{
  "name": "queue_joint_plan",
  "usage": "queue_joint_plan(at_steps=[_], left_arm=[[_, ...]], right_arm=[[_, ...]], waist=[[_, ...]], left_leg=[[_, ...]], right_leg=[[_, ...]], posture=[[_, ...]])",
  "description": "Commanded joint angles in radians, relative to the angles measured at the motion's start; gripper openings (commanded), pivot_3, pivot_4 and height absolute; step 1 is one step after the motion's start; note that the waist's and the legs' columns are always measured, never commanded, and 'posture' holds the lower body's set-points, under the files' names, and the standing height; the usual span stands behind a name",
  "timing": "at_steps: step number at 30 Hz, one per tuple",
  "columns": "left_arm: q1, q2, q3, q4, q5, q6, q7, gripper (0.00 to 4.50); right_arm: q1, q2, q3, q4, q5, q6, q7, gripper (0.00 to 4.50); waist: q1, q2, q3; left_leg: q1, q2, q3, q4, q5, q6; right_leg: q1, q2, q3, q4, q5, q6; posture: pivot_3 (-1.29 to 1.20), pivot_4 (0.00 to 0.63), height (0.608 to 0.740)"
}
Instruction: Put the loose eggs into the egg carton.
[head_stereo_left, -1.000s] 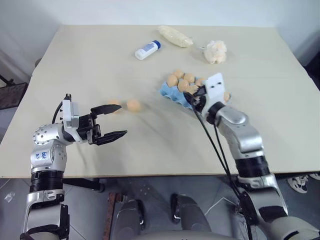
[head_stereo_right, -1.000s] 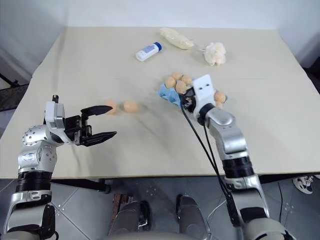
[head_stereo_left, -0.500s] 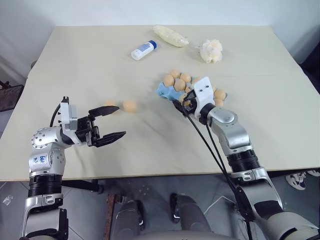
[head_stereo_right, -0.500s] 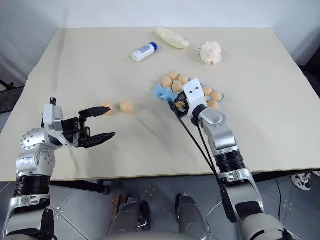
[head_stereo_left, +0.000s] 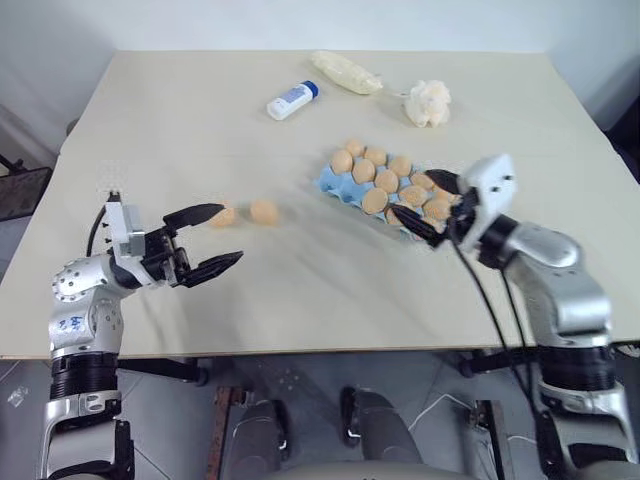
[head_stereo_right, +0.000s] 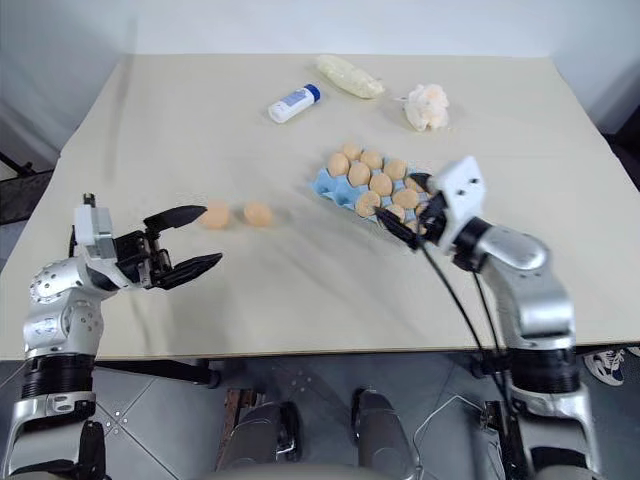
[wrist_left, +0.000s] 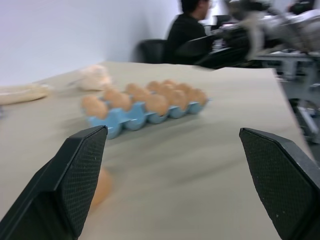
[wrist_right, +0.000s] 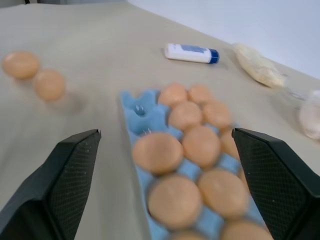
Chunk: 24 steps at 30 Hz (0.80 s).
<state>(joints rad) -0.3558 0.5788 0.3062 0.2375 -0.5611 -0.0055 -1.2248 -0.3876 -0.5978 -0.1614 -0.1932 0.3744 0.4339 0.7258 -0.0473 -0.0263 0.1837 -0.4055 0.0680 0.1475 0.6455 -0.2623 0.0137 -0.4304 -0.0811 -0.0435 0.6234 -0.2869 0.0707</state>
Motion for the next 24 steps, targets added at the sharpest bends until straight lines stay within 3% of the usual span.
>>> queue_joint_plan(at_steps=[1, 7, 13, 18, 24], left_arm=[[0.034, 0.029, 0.066, -0.039, 0.012, -0.038, 0.074, 4.5], [0.097, 0.006, 0.155, -0.082, 0.075, -0.006, 0.392, 4.5], [0.186, -0.085, 0.202, -0.265, 0.206, 0.209, 0.882, 4.5], [0.269, -0.126, 0.136, -0.482, 0.26, 0.429, 1.044, 4.5], [0.295, -0.155, 0.095, -0.65, 0.268, 0.581, 1.125, 4.5]], right_arm=[[0.071, -0.078, -0.101, -0.035, 0.085, -0.013, 0.112, 4.41], [0.21, -0.199, -0.189, 0.029, 0.151, -0.06, 0.313, 4.41], [0.226, -0.271, -0.175, 0.071, 0.174, -0.085, 0.47, 4.41], [0.174, -0.302, -0.144, 0.132, 0.159, -0.092, 0.519, 4.41], [0.098, -0.299, -0.09, 0.183, 0.147, -0.099, 0.544, 4.41]], waist=[[-0.002, 0.0, 0.0], [0.003, 0.0, 0.0], [0.01, 0.0, 0.0], [0.021, -0.002, 0.0], [0.022, -0.002, 0.0]], left_leg=[[0.0, 0.0, 0.0, 0.0, 0.0, 0.0], [0.001, 0.001, 0.0, 0.0, 0.0, 0.0], [0.002, 0.0, 0.0, 0.001, -0.002, -0.003], [0.002, 0.0, 0.0, 0.001, -0.003, -0.004], [0.002, 0.0, 0.0, 0.001, -0.003, -0.005]], right_leg=[[0.0, 0.0, 0.0, 0.0, 0.0, 0.0], [0.001, 0.0, 0.0, 0.0, 0.0, 0.0], [0.002, -0.001, 0.006, 0.0, 0.001, 0.002], [0.002, 0.0, 0.008, -0.001, 0.001, 0.002], [0.002, -0.001, 0.01, -0.001, 0.001, 0.001]], posture=[[0.0, 0.15, 0.74], [0.0, 0.15, 0.74], [0.0, 0.15, 0.74], [0.0, 0.15, 0.74], [0.0, 0.15, 0.74]])
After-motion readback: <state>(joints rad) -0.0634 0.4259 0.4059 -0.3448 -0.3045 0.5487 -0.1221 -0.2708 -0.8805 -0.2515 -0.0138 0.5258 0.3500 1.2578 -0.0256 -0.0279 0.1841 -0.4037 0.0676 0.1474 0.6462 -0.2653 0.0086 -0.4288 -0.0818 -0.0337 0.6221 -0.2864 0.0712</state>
